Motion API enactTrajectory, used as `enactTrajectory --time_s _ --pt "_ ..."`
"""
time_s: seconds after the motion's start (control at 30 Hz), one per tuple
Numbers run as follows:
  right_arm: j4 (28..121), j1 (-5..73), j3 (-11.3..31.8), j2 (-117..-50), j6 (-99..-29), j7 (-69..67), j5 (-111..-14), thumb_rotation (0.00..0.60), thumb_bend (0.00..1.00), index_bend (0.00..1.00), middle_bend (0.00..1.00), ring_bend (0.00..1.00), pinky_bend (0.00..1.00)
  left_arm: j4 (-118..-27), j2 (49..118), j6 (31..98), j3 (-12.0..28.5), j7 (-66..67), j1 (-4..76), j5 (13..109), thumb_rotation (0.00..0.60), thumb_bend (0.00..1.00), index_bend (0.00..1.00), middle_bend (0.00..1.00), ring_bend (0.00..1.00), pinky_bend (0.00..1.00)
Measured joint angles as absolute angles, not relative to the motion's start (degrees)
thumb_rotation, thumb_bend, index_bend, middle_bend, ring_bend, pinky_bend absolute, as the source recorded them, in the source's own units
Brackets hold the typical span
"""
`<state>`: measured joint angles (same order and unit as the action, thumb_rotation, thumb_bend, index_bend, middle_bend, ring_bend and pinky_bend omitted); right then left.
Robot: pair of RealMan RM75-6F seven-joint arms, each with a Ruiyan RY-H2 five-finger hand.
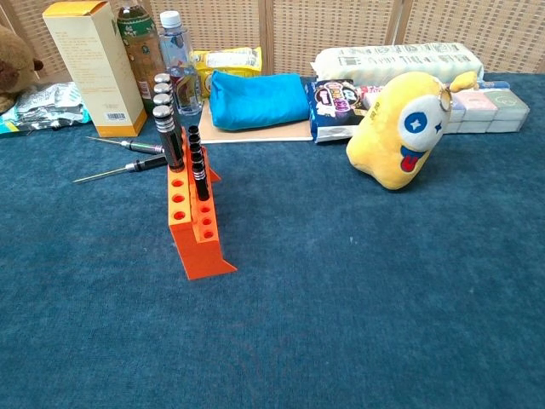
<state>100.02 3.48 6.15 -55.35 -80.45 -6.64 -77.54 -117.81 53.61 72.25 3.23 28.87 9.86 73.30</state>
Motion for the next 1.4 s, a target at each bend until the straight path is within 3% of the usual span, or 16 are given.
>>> enactTrajectory --time_s 0.03,0.07,0.1,0.17,0.33,0.43,0.7,1.13,1.4 --pt "99.9 3.58 6.22 -55.38 -80.19 -6.67 -77.23 0.6 0.0 0.09 0.05 0.01 0.0 -118.05 53.78 71.73 3.92 29.27 10.72 72.12 0.6 0.15 0.0 0.68 0.69 0.62" --pt "99.82 3.65 6.29 -55.4 -80.04 -6.7 -77.01 0.6 0.0 0.09 0.05 0.01 0.0 -118.15 54.01 71.45 4.5 29.5 11.34 71.34 0.6 0.16 0.0 0.81 0.81 0.75" --pt "99.71 3.71 6.37 -55.43 -79.88 -6.75 -76.76 0.6 0.0 0.09 0.05 0.01 0.0 -118.13 54.4 71.28 5.19 29.66 12.04 70.71 0.6 0.18 0.0 0.92 0.92 0.88" --pt "99.42 3.9 6.5 -55.51 -79.37 -6.9 -76.32 0.6 0.0 0.09 0.05 0.01 0.0 -117.53 55.96 70.6 6.97 29.66 14.16 69.47 0.6 0.21 0.0 0.99 0.99 0.98" --pt "98.91 4.28 6.6 -55.76 -78.38 -6.98 -75.53 0.6 0.0 0.09 0.05 0.01 0.0 -114.61 60.36 68.1 10.47 31.09 19.49 63.88 0.6 0.29 0.01 1.0 1.0 1.0" --pt "98.66 4.44 6.68 -55.87 -77.96 -7.05 -75.18 0.6 0.0 0.09 0.05 0.01 0.0 -112.77 62.56 66.41 11.88 32.23 22.39 59.98 0.6 0.31 0.07 1.0 1.0 1.0" --pt "98.09 4.99 6.62 -56.1 -76.47 -7.08 -74.5 0.6 0.0 0.09 0.05 0.01 0.0 -107.72 68.14 61.19 13.92 36.74 30.67 45.96 0.6 0.28 0.16 1.0 1.0 1.0" --pt "98.14 5.11 6.64 -55.86 -75.94 -7.27 -73.94 0.6 0.0 0.09 0.05 0.01 0.0 -98.87 73.56 53.16 12.8 44.5 44.34 28.21 0.6 0.26 0.16 1.0 1.0 1.0" --pt "98.17 5.07 6.69 -55.78 -76.01 -7.35 -73.83 0.6 0.0 0.09 0.05 0.01 0.0 -93.75 76.9 50.55 10.89 45.81 50.13 23.48 0.6 0.2 0.16 1.0 1.0 1.0"
